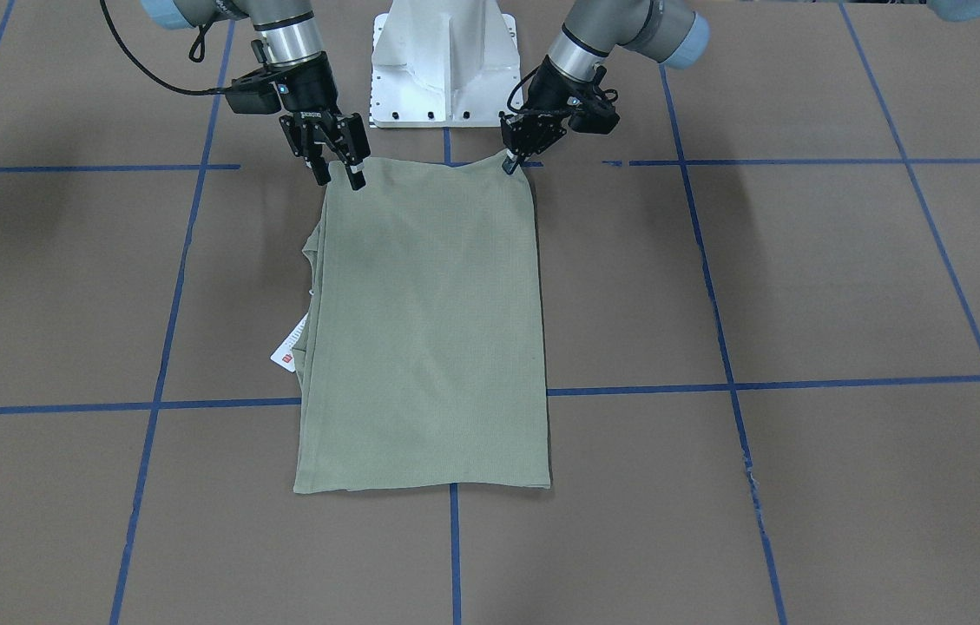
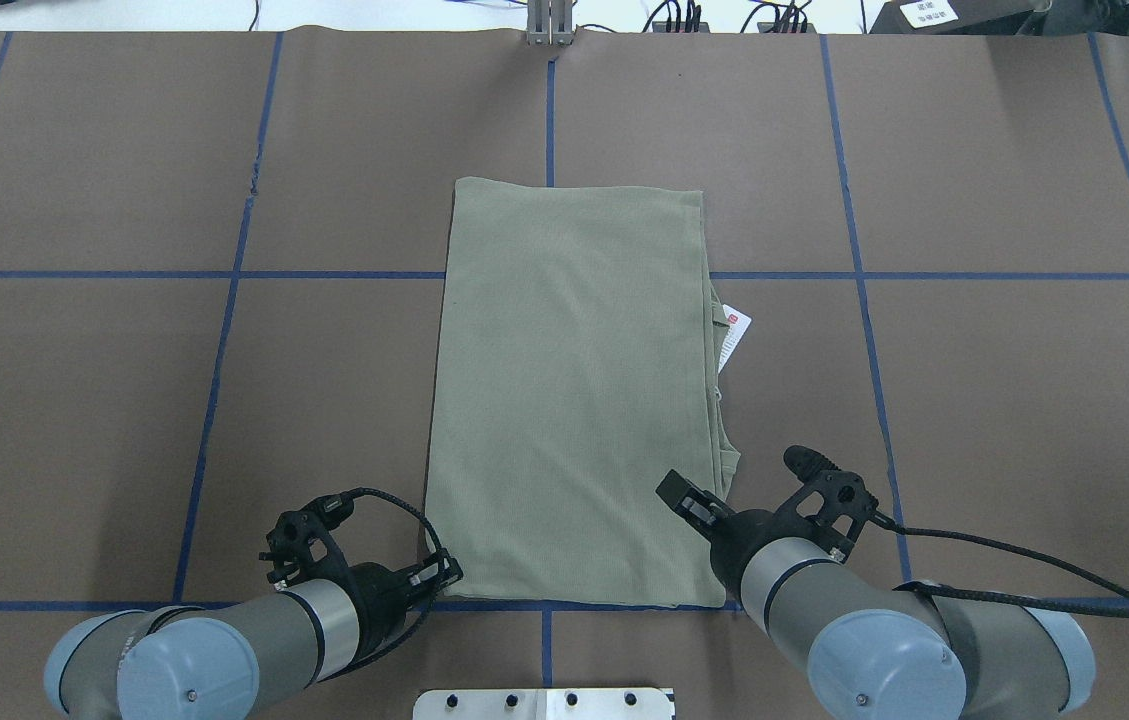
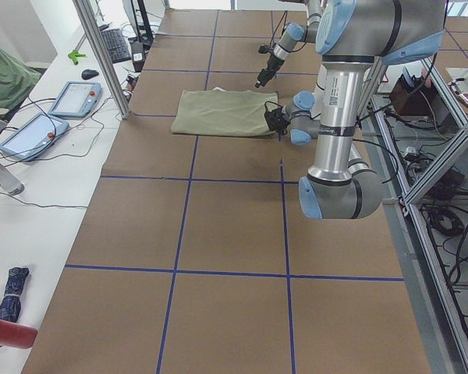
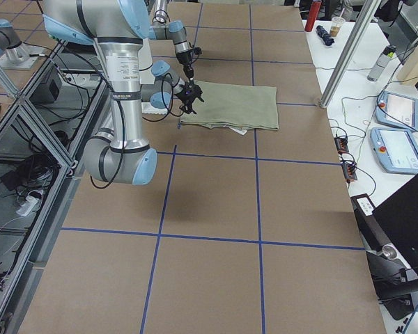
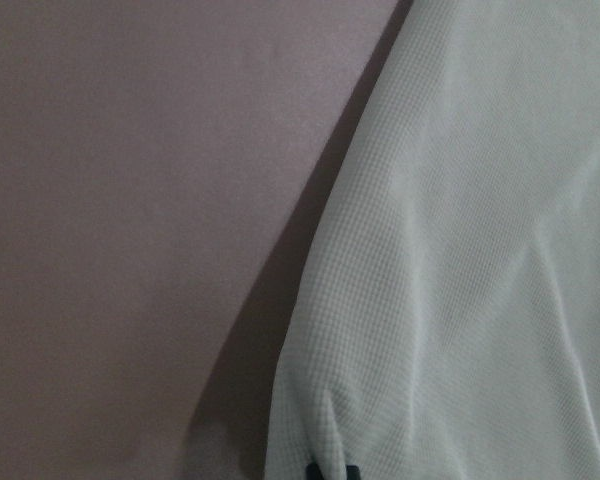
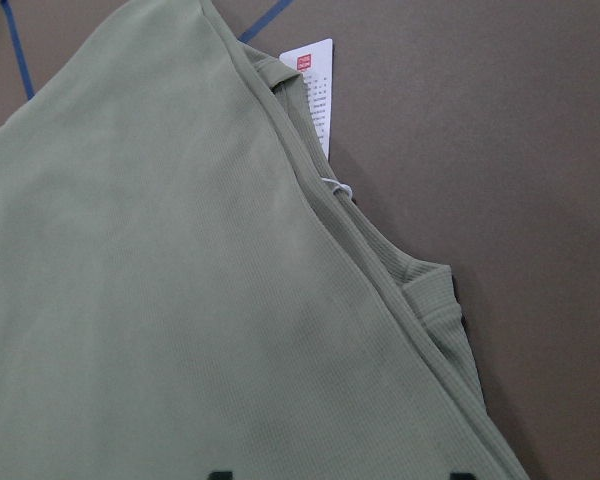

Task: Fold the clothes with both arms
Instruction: 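Grasp the near corners of the shirt with both grippers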

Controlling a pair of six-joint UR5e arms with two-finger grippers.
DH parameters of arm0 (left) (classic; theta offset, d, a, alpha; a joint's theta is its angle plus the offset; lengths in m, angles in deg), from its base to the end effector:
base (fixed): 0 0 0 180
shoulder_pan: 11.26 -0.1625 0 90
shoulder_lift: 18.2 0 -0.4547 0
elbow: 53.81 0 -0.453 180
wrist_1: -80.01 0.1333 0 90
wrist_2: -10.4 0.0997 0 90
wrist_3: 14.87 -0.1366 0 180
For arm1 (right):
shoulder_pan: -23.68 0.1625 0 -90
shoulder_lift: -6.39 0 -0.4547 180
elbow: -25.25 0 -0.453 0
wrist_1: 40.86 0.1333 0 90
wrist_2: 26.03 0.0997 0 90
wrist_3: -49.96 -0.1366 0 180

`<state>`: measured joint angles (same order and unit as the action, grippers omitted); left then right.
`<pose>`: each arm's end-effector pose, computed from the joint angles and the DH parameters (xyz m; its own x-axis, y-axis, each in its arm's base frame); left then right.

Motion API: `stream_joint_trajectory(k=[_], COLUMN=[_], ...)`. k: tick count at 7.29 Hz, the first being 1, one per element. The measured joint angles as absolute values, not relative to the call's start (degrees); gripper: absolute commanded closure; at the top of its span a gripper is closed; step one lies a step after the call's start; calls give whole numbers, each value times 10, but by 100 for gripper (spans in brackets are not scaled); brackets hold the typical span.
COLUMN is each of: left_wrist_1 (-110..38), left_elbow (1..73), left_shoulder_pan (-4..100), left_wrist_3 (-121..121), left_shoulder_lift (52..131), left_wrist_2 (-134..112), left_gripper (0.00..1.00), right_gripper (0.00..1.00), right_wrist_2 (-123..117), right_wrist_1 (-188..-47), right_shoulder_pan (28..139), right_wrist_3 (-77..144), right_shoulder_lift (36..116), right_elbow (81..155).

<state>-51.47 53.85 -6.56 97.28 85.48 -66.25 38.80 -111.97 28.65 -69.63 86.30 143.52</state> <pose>0.6352 -0.2176 0.3127 0.1597 -0.3812 -0.9106 0.3885 0.8723 -0.2970 -0.5740 -0.2420 0.3121 0.2540 0.4707 0.8450 -0.6442 0.7340 -0.2152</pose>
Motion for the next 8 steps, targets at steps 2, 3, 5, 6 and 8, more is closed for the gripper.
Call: stream_joint_trajectory(k=[2,3,5,6,8], left_wrist_1=[-515,-515,-515,-515,-515], left_elbow=[540,540,540,539,538], left_shoulder_pan=[-65,-65,-65,-65,-66], left_wrist_3=[973,973,972,972,972], left_shoulder_lift=[856,856,856,856,856], left_wrist_2=[-662,-662,-662,-662,-662], left_gripper=[100,100,100,100,100], right_gripper=[9,13,26,26,29], right_wrist_2=[389,390,390,391,401], right_wrist_1=[-1162,-1207,-1256,-1262,-1266], right_shoulder_pan=[270,265,255,251,246], right_wrist_3=[-712,-719,-734,-752,-775], right_shoulder_lift=[839,815,790,787,785], right_elbow=[1431,1428,1412,1402,1396])
